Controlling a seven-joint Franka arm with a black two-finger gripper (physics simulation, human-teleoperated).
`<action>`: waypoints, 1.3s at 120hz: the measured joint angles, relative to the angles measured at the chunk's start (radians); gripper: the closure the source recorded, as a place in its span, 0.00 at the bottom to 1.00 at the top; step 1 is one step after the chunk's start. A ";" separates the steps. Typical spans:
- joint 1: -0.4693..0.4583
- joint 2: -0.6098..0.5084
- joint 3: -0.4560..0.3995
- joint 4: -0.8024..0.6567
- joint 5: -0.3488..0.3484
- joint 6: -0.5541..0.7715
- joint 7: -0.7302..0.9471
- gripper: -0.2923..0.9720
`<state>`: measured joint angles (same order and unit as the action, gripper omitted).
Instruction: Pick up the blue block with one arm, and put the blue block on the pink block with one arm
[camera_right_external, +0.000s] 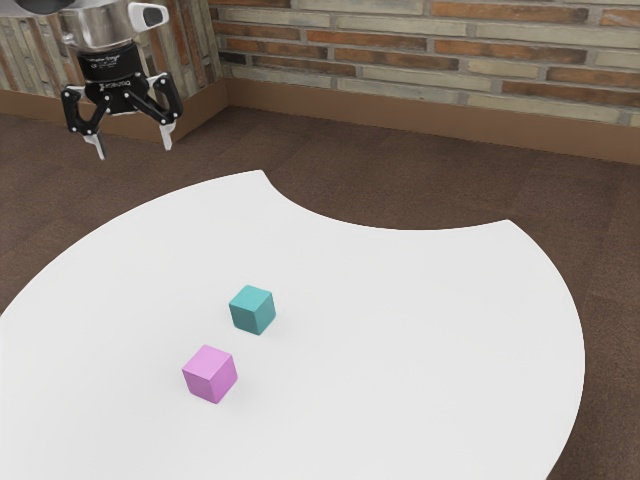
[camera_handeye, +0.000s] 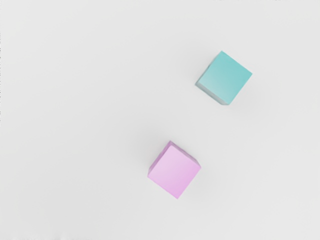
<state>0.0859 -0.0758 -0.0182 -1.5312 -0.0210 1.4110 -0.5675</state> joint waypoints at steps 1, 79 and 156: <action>0.000 0.000 0.000 0.000 0.000 0.000 -0.003 0.23; -0.074 0.191 -0.002 -0.335 0.008 0.379 0.088 0.23; -0.077 0.397 -0.003 -0.376 0.002 0.774 0.463 0.23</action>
<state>0.0088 0.3213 -0.0214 -1.9070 -0.0194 2.1851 -0.1042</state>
